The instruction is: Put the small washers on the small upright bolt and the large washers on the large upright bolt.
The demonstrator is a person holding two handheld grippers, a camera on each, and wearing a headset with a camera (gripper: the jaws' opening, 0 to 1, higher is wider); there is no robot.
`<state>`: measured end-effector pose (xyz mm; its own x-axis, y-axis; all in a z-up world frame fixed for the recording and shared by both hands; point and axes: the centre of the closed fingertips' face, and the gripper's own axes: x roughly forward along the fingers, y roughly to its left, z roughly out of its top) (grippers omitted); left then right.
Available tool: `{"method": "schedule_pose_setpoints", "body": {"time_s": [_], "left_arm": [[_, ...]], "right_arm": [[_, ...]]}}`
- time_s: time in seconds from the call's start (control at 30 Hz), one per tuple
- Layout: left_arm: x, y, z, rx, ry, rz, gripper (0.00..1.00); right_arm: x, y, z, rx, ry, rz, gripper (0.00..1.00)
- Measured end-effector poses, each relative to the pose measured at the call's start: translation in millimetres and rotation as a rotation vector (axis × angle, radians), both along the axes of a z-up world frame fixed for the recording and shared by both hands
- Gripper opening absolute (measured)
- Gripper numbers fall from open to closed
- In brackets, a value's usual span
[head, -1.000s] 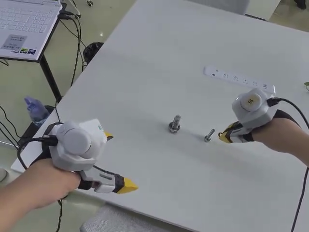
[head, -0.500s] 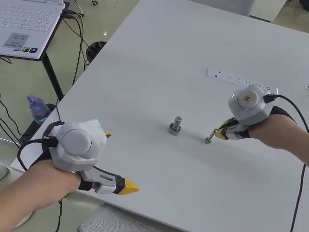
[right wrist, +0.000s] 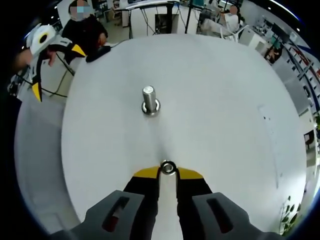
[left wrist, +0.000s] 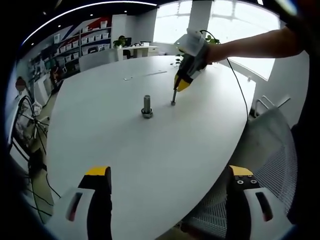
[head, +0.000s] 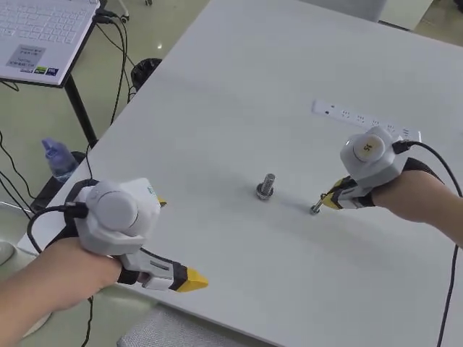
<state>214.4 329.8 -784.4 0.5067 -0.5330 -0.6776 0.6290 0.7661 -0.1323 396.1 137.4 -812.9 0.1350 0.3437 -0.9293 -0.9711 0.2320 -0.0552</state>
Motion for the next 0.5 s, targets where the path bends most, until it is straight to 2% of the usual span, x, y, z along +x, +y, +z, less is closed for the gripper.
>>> {"method": "schedule_pose_setpoints", "body": {"time_s": [0.17,0.5], "left_arm": [[0.7,-0.4,1.9,-0.006,-0.003,-0.002,0.94],[1.6,-0.2,-4.7,-0.011,0.016,-0.003,0.92]], "right_arm": [[0.4,-0.1,-3.5,-0.006,0.003,0.007,0.13],[0.0,0.9,-14.5,-0.021,0.012,0.024,0.13]]}}
